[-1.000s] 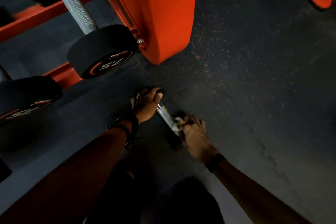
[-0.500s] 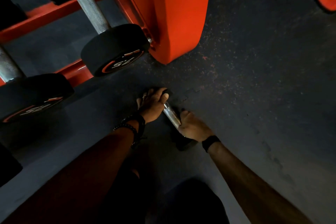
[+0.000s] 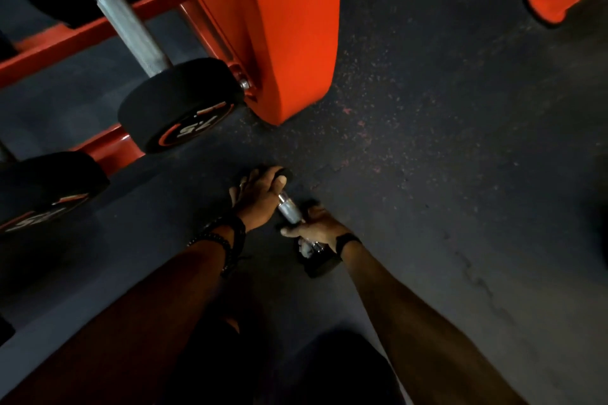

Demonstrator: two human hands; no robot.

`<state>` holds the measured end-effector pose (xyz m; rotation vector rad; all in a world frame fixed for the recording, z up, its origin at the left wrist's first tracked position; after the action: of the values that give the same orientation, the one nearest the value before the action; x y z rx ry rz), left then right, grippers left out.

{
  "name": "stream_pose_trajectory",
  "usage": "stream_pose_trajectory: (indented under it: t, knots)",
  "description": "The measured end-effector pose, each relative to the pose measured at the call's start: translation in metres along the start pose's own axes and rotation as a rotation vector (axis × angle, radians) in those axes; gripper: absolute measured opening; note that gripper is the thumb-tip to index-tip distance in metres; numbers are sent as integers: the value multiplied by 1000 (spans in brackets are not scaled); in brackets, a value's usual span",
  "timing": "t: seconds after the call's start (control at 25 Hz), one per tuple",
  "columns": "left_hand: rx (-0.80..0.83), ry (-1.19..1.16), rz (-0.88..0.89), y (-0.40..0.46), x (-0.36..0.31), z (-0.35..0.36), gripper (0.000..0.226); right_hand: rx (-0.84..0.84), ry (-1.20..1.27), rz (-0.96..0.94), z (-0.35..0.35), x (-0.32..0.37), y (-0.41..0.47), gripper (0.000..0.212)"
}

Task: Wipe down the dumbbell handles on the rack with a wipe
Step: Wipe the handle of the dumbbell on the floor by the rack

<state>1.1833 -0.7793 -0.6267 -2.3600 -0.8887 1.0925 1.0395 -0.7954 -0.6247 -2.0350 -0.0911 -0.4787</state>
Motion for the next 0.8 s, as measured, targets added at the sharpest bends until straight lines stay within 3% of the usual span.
stream_pose_trajectory:
  t: [0.08,0.16,0.24,0.36,0.72,0.8]
  knots:
    - [-22,19,3,4,0,-2,43,10,-48,-22,-1,3,-4,65]
    - [-30,12,10,10,4,1,42,-44,-146,-36,4,1,-6,78]
    - [-26,5,17,9,5,5,42,-40,-115,-4,10,-6,-1,86]
    - [-38,-7,11,13,4,4,43,24,-83,31,8,-8,13,80]
    - [-33,14,8,9,-1,3,42,-248,-666,-241,-3,1,-4,75]
    - [-31,16,2,10,-3,2,43,-171,-503,-216,-12,-7,-4,72]
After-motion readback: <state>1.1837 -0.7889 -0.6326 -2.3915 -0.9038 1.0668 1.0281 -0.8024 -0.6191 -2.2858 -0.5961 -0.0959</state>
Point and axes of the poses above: each hand's wrist, its own y-axis towards the middle knuckle, its own z-axis out of the palm, x = y × z, the point moved 8 cm from there along y, towards the middle knuckle, and after that the axes turned 5 degrees about -x, right-handed, at the moved point
